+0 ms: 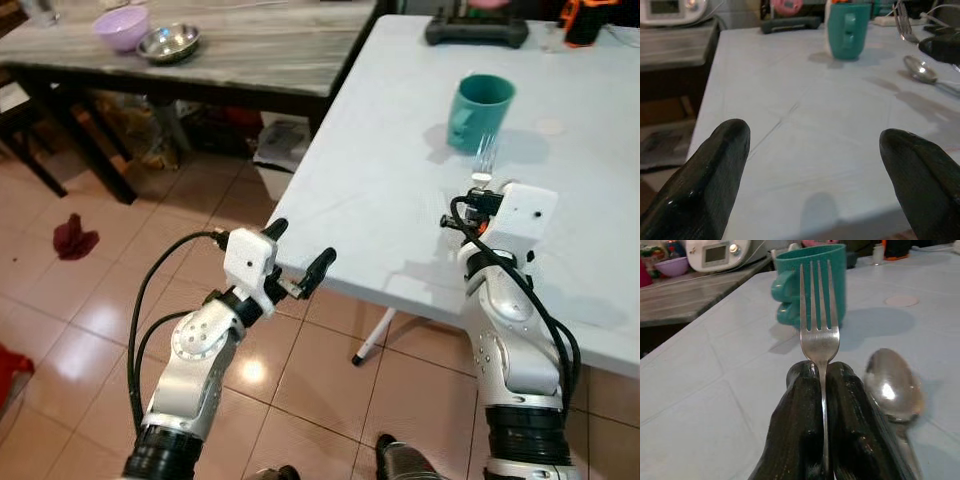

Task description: Setting the table

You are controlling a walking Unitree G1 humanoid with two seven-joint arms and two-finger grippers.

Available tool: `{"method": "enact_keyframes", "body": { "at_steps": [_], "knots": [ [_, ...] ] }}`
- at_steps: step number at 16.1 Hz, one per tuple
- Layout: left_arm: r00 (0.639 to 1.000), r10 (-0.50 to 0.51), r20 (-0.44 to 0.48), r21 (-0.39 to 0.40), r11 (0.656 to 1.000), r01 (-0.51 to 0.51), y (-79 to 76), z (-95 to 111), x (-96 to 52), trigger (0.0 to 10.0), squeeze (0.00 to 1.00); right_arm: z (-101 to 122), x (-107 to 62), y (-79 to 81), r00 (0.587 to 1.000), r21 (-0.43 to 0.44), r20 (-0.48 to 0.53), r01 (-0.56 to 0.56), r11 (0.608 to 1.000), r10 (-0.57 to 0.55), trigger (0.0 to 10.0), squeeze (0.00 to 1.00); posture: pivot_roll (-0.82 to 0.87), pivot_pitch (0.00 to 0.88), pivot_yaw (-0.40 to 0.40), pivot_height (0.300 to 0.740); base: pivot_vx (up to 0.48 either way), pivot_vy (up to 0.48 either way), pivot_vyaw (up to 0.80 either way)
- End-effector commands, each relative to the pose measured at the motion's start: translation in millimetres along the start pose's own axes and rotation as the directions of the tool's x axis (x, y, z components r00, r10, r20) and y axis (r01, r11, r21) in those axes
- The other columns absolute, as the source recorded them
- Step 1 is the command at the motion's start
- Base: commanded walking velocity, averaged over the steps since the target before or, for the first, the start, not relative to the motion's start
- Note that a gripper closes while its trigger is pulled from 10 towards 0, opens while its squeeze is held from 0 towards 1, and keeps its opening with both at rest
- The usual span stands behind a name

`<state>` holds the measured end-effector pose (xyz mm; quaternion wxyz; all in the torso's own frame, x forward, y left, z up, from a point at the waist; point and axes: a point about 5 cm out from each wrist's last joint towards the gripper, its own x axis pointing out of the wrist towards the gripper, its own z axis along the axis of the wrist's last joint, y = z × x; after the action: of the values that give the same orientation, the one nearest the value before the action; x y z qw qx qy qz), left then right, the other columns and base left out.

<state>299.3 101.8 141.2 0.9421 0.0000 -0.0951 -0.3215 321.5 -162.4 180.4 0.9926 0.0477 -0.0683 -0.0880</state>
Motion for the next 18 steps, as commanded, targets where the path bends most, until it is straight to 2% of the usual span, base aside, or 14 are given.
{"method": "enact_keyframes", "body": {
  "at_steps": [1,8,18],
  "knots": [
    [1.0,0.02,-0.015,0.004,1.0,-0.02,4.0,-1.8,-1.5,10.0,0.0,1.7,-3.1,3.1,1.0,-0.007,0.014,-0.005,1.0,0.005,10.0,0.0,-0.21,0.17,0.132,0.74,0.0,0.319,-0.72],
    [1.0,0.03,-0.008,-0.006,1.0,-0.03,4.4,-1.7,0.6,10.0,0.0,1.7,-4.2,6.6,1.0,-0.012,0.021,-0.015,1.0,0.015,10.0,0.0,-0.21,0.166,0.13,0.74,0.0,0.348,-0.72],
    [0.997,0.071,0.005,-0.013,0.997,-0.07,2.3,-3.7,4.5,10.0,0.0,-4.7,-5.5,8.5,0.999,-0.029,0.025,-0.026,0.999,0.026,10.0,0.0,-0.2,0.116,0.124,0.74,0.0,0.377,0.0]
  ]
}}
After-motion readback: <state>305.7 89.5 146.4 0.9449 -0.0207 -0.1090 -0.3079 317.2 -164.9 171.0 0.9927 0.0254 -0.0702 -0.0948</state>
